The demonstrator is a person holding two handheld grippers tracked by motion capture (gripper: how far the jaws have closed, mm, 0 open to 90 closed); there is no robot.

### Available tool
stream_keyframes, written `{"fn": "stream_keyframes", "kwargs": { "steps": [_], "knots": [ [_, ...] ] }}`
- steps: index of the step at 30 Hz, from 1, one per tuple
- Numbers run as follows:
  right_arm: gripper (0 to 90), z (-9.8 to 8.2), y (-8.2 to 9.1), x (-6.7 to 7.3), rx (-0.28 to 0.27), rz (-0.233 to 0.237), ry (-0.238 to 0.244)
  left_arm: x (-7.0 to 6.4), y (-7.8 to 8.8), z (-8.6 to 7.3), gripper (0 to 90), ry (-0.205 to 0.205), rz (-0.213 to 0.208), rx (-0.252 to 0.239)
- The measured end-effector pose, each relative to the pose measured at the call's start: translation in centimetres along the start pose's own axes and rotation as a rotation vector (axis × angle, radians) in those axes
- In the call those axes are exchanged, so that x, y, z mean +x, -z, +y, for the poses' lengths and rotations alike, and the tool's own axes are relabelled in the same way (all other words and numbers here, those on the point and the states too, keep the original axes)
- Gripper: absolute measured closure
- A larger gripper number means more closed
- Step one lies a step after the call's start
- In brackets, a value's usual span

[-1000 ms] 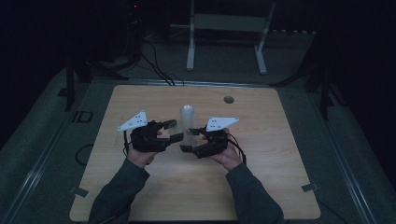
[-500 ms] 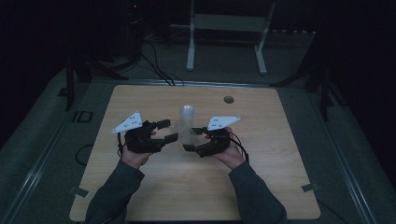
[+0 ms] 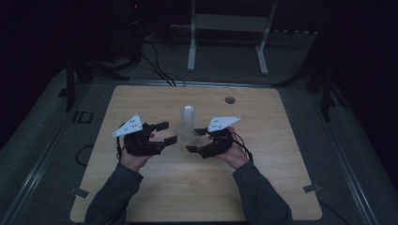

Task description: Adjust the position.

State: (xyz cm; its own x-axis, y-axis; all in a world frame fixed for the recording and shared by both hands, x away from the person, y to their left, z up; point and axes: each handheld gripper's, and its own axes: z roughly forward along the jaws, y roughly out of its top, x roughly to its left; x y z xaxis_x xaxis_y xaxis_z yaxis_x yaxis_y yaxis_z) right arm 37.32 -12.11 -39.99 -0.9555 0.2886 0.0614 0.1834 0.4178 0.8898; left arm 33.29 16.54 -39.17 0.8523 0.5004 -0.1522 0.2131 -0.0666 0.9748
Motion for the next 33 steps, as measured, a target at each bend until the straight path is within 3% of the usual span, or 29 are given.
{"fn": "stream_keyframes", "kwargs": {
  "steps": [13,20,27,33],
  "knots": [
    [27.8,0.3,0.3,-0.1,0.114,-0.031,0.057,-0.4,-0.2,-0.3,31.2,-0.049,0.03,0.077],
    [27.8,0.5,0.4,-0.1,0.165,-0.048,0.092,-0.3,0.0,-0.4,31.2,-0.052,0.032,0.092],
    [27.8,0.8,0.1,0.0,0.265,-0.072,0.149,-0.2,-0.1,-0.6,31.2,-0.066,0.041,0.121],
    [27.9,1.1,-0.1,0.3,0.309,-0.074,0.183,-0.3,-0.2,-0.6,31.3,-0.073,0.038,0.14]
  ]
}}
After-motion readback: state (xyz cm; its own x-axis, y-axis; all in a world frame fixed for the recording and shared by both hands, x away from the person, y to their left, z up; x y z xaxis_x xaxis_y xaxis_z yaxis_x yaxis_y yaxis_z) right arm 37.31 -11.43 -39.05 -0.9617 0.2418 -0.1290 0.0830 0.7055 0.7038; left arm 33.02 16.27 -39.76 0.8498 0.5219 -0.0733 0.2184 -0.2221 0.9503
